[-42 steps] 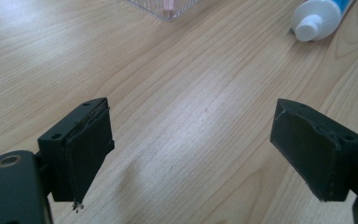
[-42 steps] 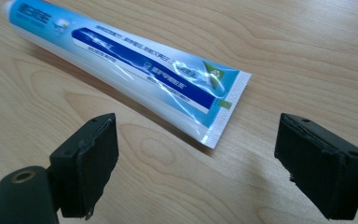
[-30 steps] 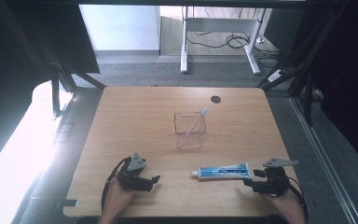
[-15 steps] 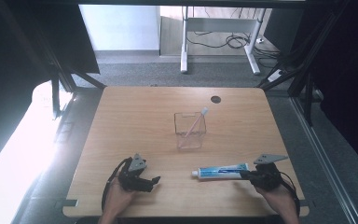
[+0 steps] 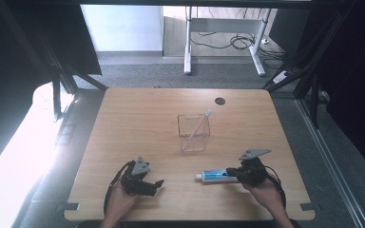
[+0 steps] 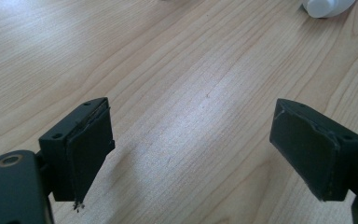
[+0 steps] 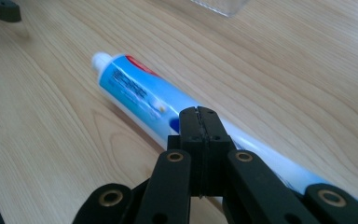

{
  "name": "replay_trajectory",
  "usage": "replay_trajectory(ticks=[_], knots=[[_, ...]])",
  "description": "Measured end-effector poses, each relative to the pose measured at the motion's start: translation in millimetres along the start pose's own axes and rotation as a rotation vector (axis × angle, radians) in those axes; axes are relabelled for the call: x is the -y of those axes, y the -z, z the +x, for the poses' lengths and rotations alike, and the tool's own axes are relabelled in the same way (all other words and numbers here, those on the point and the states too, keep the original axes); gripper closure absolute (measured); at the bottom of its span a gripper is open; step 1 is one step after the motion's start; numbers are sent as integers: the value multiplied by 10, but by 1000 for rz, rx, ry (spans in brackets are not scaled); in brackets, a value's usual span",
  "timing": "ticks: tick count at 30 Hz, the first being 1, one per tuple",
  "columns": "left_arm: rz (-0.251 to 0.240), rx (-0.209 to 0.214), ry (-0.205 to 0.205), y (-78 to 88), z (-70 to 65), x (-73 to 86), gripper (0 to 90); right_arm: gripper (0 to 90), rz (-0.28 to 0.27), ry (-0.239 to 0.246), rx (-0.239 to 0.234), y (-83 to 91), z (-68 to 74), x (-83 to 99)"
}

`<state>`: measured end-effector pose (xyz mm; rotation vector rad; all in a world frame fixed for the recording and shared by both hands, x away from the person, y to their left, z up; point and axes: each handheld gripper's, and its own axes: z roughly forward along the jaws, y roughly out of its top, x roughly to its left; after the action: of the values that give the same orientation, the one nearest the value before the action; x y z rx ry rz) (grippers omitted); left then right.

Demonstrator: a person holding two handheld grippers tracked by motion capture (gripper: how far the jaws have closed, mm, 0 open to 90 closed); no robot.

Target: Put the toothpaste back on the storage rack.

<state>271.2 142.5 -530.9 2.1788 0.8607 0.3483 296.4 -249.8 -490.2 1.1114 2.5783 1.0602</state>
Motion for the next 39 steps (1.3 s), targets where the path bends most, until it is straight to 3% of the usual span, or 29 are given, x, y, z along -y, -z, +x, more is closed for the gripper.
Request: replay_trajectory(ticks=[16, 23, 30, 39], knots=[[-2, -1, -3, 11, -12, -4, 134, 900, 29, 20, -40, -437, 155, -365], [-3, -1, -9, 22, -17, -5, 134, 900, 64, 44, -49, -604, 253, -440], [-4, 1, -8, 25, -25, -7, 134, 900, 102, 73, -94, -625, 354, -358], [-4, 4, -11, 18, -32, -10, 134, 891, 128, 78, -119, -446, 428, -133]])
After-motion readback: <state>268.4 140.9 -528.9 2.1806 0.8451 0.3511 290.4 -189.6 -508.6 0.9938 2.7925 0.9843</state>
